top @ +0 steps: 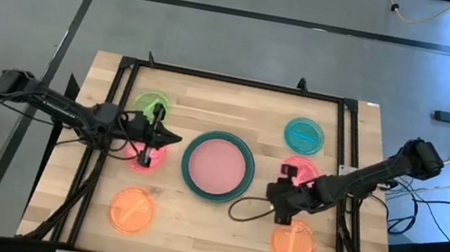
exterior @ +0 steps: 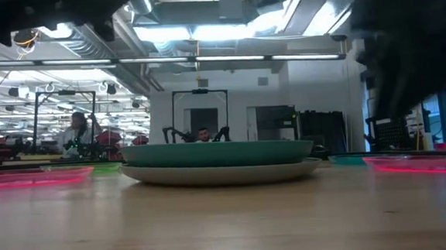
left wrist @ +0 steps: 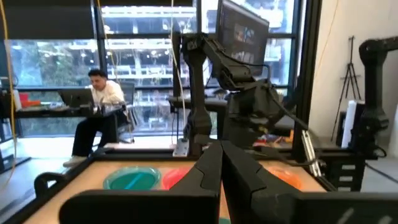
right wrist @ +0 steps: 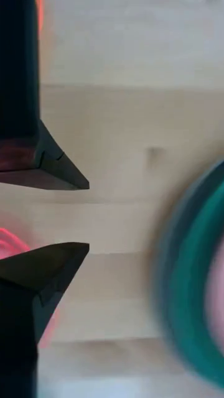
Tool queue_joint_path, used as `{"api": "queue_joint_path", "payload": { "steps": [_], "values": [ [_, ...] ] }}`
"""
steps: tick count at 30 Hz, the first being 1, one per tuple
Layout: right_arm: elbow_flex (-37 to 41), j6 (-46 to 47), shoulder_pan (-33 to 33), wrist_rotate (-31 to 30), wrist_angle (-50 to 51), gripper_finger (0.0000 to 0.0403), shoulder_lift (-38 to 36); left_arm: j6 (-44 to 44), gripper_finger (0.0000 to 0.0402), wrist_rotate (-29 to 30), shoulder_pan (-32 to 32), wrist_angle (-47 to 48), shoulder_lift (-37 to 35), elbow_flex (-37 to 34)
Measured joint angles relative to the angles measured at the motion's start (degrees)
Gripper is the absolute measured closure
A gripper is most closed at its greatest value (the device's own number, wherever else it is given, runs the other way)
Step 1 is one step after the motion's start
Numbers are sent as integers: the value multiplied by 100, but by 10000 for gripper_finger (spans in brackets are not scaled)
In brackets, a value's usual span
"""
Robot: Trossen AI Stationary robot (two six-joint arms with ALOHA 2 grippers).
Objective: Stack plastic plates
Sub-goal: Stack the right light pink plate on top of the pink plate
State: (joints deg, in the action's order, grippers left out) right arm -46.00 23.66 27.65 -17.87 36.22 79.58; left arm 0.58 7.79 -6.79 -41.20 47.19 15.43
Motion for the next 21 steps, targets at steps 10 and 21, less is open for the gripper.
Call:
{"api": "queue_joint_path", "payload": {
  "steps": [10, 21],
  "values": [
    [886, 1803, 88, 296, 41, 265, -182, 123, 400, 260, 154, -4, 509, 69],
    [1175, 1923, 84, -58, -82, 265, -184, -153, 400, 264, 267, -225, 506, 71]
  ]
}}
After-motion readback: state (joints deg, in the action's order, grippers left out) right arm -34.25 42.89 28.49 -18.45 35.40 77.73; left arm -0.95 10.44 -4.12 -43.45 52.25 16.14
